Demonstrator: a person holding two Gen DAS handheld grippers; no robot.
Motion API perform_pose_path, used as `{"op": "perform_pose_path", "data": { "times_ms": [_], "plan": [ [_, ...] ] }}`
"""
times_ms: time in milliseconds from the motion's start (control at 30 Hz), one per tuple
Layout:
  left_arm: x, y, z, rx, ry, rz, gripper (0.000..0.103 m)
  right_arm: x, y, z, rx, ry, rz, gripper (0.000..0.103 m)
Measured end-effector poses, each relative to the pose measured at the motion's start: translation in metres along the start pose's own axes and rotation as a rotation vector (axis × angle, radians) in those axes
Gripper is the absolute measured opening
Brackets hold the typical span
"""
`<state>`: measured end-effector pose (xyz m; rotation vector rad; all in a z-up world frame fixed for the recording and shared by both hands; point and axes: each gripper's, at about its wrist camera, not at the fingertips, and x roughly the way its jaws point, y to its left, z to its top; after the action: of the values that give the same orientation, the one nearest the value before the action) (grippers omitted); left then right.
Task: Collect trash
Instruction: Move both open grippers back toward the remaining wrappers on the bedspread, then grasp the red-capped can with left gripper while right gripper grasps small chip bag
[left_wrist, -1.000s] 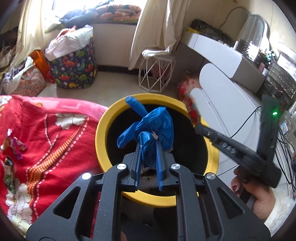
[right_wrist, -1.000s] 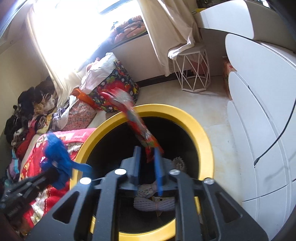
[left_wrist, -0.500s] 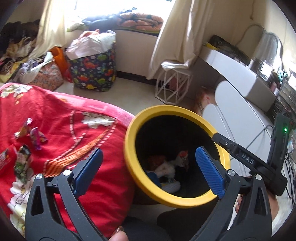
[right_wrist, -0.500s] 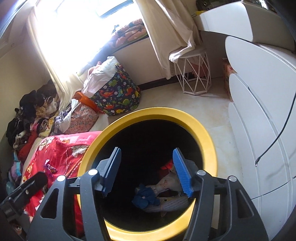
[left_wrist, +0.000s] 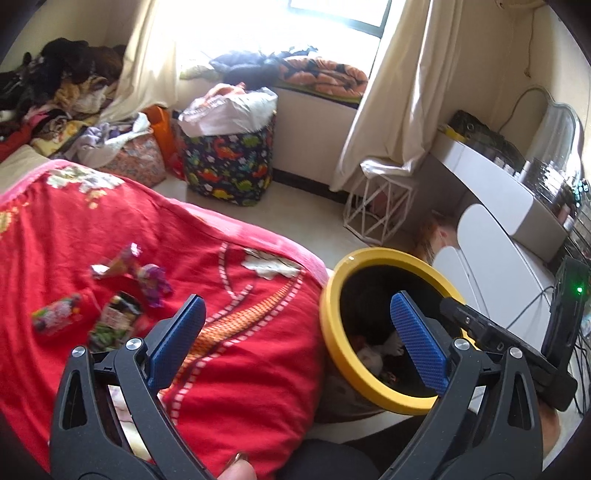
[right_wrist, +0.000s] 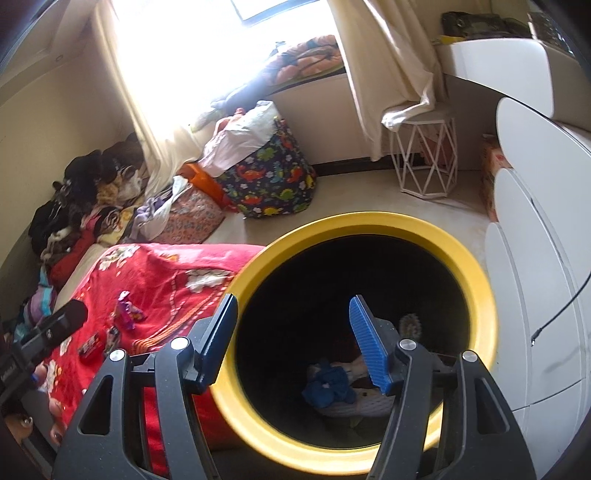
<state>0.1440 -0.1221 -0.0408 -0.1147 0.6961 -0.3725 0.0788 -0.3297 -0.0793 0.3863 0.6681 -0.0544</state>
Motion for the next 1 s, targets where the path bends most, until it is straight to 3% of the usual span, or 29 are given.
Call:
{"op": "perform_pose_path", "data": {
  "times_ms": [300, 533, 1000],
  "plan": [
    [-0.021, 0.030, 0.004, -0.015, -0.064, 0.077, 0.092, -0.002, 0.049, -0.002, -0.093, 0.002, 0.066, 0.073],
    [-0.032, 0.063, 0.002, -0.048, -0.084, 0.133, 0.092, 0.004, 0.085, -0.008, -0.160, 0.029, 0.112, 0.073],
    [-0.043, 0.169, -0.017, -0.191, -0.044, 0.264, 0.092, 0.035, 0.174, -0.030, -0.331, 0.128, 0.229, 0.073]
  ]
}}
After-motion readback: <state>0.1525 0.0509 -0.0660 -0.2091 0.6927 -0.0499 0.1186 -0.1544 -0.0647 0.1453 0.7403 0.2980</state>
